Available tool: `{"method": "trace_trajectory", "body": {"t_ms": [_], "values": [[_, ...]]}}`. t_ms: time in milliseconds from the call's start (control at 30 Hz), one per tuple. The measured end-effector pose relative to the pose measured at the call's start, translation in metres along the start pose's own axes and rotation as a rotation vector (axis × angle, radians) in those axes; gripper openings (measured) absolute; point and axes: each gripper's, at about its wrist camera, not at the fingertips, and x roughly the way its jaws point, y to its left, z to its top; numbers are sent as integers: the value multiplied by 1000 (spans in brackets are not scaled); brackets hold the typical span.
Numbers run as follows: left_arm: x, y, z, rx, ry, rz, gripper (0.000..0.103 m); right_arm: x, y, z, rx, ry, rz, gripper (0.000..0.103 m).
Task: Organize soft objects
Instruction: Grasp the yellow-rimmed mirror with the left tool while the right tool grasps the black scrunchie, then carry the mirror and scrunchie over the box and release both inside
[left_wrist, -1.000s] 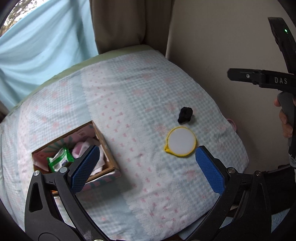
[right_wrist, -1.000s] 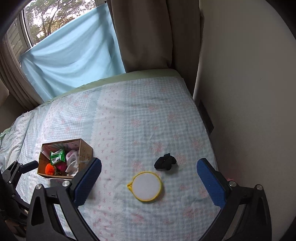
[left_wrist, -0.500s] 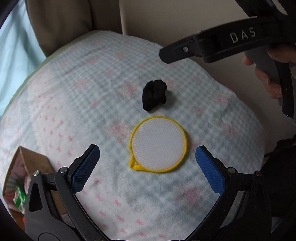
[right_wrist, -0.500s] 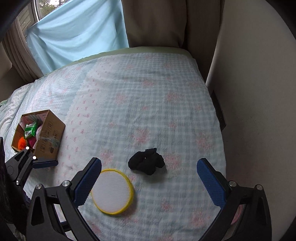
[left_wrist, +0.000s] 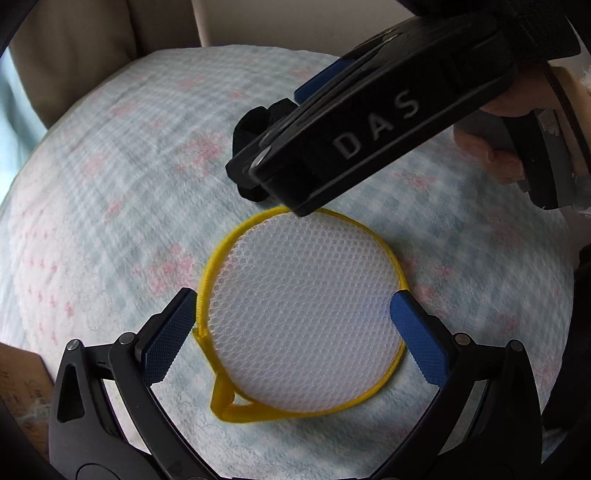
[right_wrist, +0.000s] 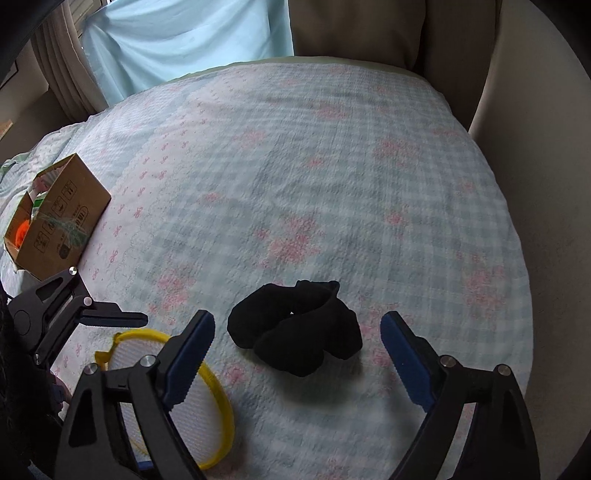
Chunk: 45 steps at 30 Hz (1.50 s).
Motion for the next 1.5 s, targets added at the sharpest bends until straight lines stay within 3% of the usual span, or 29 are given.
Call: {"method": "trace_trajectory", "body": {"t_ms": [133, 200, 233, 333, 400, 500, 667, 1100, 1500], "values": [[8, -2, 0, 21, -4, -19, 102, 17, -2, -1, -10, 27, 32, 70], [9, -4, 0, 33, -8, -21, 95, 20, -2, -1, -13, 30, 33, 62], [9, -4, -1, 38, -9, -23, 82, 20, -2, -1, -18, 23, 32, 59], [7, -6, -1, 47, -4, -73, 71, 18, -2, 0, -19, 17, 39, 43], [3, -9, -1, 57, -7, -68, 62, 17, -3, 0, -18, 17, 38, 31], [-1, -6, -1, 36, -2, -90, 45, 15, -4, 0, -6, 17, 44, 23], [-10, 3, -1, -27, -3, -117, 16, 11, -2, 1, 11, 19, 31, 18], [-49, 31, 3, -145, -42, -63, 15, -35, 2, 22, 57, -31, 13, 17], [-178, 89, 9, -373, -127, 69, 15, -156, 57, 72, 41, -97, -18, 17]]}}
